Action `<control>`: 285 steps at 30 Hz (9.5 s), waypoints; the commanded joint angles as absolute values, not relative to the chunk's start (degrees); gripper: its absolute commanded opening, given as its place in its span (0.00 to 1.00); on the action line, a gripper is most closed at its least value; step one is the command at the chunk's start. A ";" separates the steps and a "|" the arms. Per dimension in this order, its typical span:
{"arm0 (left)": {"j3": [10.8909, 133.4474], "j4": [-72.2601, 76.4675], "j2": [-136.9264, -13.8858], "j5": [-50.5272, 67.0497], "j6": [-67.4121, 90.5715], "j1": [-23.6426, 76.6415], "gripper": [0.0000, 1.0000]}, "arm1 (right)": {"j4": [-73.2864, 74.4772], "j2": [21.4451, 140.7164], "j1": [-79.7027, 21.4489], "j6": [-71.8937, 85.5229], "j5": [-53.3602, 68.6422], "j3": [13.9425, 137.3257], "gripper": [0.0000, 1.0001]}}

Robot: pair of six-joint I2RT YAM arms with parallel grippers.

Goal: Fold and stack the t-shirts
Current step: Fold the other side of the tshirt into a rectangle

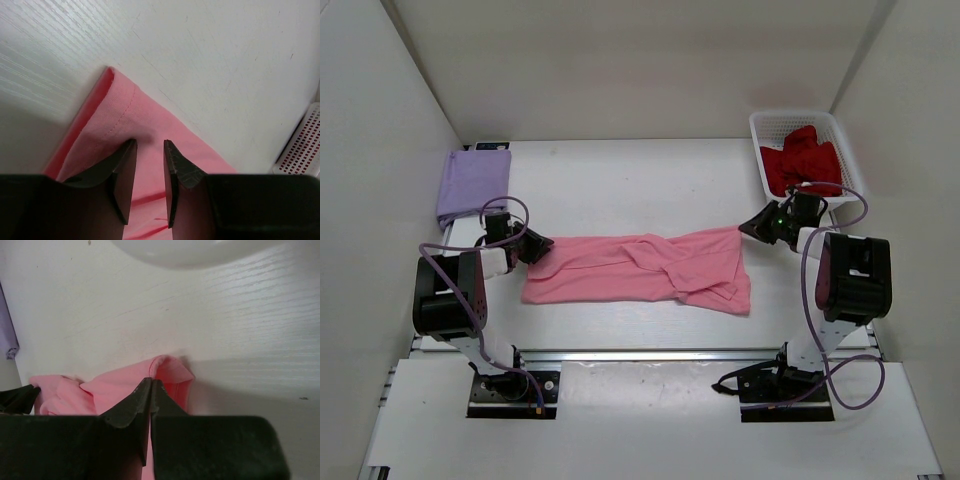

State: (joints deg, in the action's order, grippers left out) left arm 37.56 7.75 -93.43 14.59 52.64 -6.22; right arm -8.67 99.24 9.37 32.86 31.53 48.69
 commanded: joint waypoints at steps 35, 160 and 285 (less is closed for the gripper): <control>28.92 8.08 -82.62 12.48 51.41 0.09 0.44 | -10.46 85.60 3.78 32.70 21.18 33.49 0.31; 51.15 10.81 -98.87 8.26 50.53 49.04 0.45 | 6.24 51.50 -10.63 36.03 25.32 18.90 0.24; 35.51 36.03 -99.32 27.33 73.39 42.45 0.14 | 8.00 50.62 -11.32 34.19 19.78 15.82 0.12</control>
